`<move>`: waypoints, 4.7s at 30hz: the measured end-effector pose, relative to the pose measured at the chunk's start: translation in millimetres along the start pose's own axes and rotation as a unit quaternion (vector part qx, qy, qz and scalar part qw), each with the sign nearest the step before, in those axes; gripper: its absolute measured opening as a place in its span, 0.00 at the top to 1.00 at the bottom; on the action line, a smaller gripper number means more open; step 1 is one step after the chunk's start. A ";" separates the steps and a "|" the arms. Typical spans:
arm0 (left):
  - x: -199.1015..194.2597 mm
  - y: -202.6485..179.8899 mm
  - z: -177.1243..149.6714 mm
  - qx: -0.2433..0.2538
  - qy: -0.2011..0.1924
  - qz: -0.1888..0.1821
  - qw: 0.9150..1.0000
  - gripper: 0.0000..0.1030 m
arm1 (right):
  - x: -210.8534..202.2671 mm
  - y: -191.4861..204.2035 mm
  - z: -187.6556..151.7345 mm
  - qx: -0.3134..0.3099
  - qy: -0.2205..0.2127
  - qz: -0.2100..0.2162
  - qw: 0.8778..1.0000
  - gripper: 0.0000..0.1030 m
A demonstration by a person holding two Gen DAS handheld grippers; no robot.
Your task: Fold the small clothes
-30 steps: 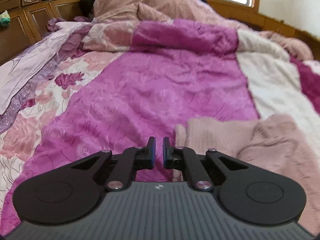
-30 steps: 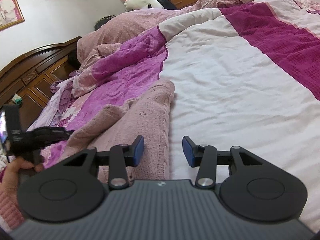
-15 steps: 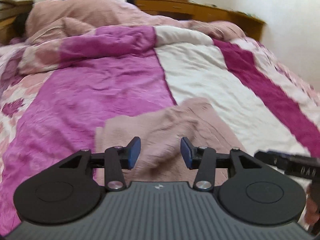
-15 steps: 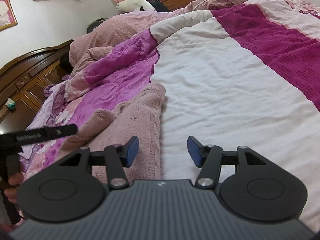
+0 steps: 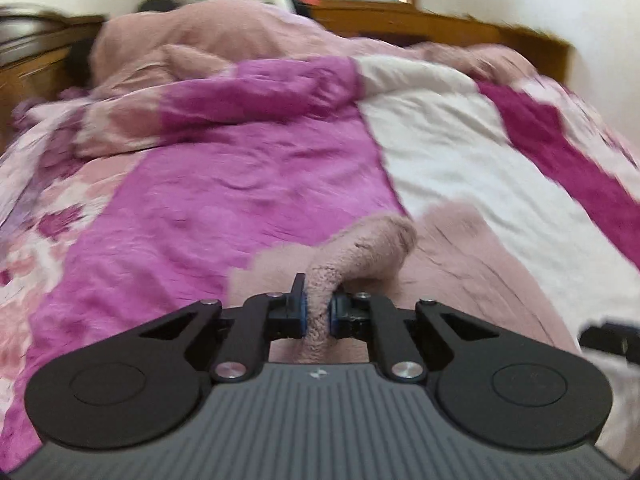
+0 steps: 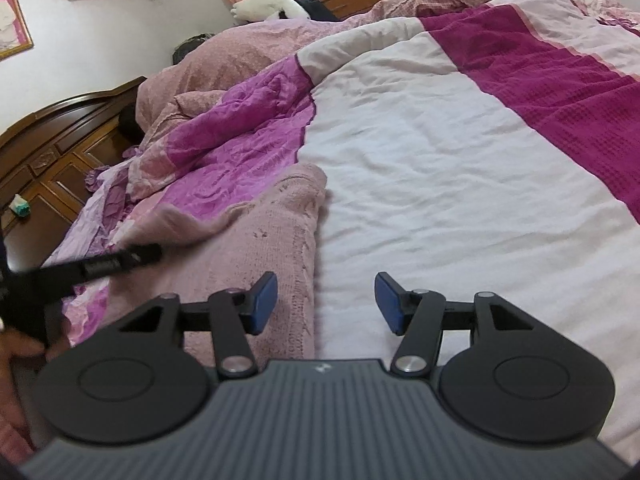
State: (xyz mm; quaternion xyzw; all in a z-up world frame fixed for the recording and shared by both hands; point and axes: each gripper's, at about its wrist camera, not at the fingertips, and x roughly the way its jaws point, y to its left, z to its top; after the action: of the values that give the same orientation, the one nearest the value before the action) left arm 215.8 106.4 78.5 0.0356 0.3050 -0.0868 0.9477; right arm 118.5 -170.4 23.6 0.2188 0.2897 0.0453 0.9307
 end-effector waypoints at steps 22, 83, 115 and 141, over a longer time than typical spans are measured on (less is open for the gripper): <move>-24.9 54.7 -27.6 -0.117 0.081 0.000 0.990 0.39 | -0.3 14.7 -7.3 -0.013 0.015 0.027 0.999 0.44; -64.3 -75.5 -68.1 -0.224 0.112 -0.293 0.923 0.58 | -82.7 -76.9 47.4 0.066 0.053 0.125 0.989 0.53; -100.6 -116.4 -95.9 -0.045 0.120 -0.080 0.989 0.41 | -117.0 -105.7 -32.4 0.027 0.058 0.019 0.998 0.42; -154.6 -161.6 -150.2 -0.041 0.161 -0.027 0.986 0.28 | -153.5 -73.4 -71.2 -0.103 0.043 -0.054 0.992 0.19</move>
State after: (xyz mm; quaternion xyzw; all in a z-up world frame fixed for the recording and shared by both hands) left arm -23.6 -12.1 44.5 0.0022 0.4578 -0.0928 0.8842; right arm -51.5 -241.8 19.1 0.1033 0.3349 0.0344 0.9360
